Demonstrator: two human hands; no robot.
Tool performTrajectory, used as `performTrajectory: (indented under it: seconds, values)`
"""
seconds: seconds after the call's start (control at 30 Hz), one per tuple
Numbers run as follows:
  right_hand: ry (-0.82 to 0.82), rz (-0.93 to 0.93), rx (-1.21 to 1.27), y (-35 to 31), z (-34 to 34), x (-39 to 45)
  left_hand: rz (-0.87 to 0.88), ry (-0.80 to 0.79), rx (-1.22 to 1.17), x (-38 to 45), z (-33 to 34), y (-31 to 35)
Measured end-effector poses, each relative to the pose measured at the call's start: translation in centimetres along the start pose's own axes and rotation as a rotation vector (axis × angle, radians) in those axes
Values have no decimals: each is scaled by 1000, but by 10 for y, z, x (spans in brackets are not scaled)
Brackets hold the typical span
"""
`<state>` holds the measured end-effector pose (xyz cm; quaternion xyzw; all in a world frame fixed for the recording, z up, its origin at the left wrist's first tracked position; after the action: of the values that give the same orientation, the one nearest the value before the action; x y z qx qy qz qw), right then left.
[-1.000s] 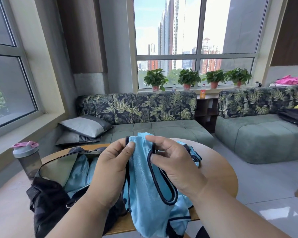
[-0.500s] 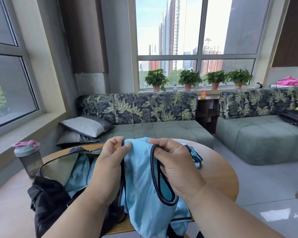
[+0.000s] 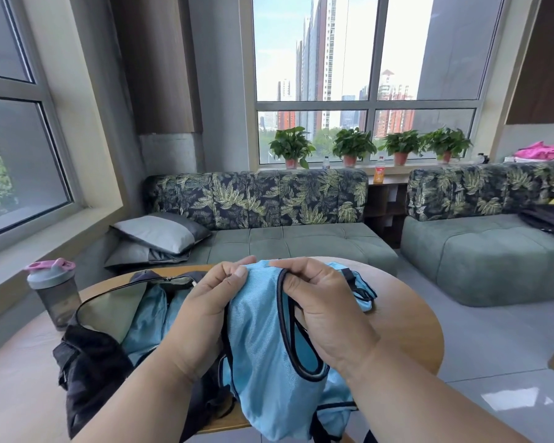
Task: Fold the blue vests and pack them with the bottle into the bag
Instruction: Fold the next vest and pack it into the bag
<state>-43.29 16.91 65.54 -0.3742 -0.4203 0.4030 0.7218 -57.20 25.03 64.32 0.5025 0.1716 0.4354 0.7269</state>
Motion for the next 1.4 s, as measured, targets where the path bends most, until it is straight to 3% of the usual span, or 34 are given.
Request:
performTrajectory:
  seconds: [0.3, 0.43, 0.57, 0.73, 0.93, 1.1, 1.27, 1.4]
  values:
    - [54, 6, -19, 7, -6, 5, 74, 49, 97, 2, 1, 7]
    - [19, -1, -46, 5, -8, 7, 15, -109, 303, 2, 7, 14]
    - [-11, 26, -84, -3, -12, 7, 65, -45, 509, 7, 6, 20]
    - [-25, 45, -439, 7, -39, 0, 112, -3, 440, 12, -3, 24]
    - [-291, 210, -787, 45, -60, -20, 199, 52, 439, 11, 0, 30]
    - [-364, -38, -1223, 48, -77, -23, 255, 146, 519, 19, -11, 41]
    - [-267, -259, -1394, 22, -89, -9, 307, 239, 546, 32, -25, 55]
    - [-218, -584, -1548, -37, -79, 16, 397, 302, 658, 50, -18, 88]
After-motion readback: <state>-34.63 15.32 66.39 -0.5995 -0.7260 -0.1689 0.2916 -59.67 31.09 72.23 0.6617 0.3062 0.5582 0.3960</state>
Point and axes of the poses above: each hand's wrist, its own x-axis towards the middle knuckle, its own z-axis out of the palm, y = z × x, the point moved 3 cm from there along x, towards the middle knuckle
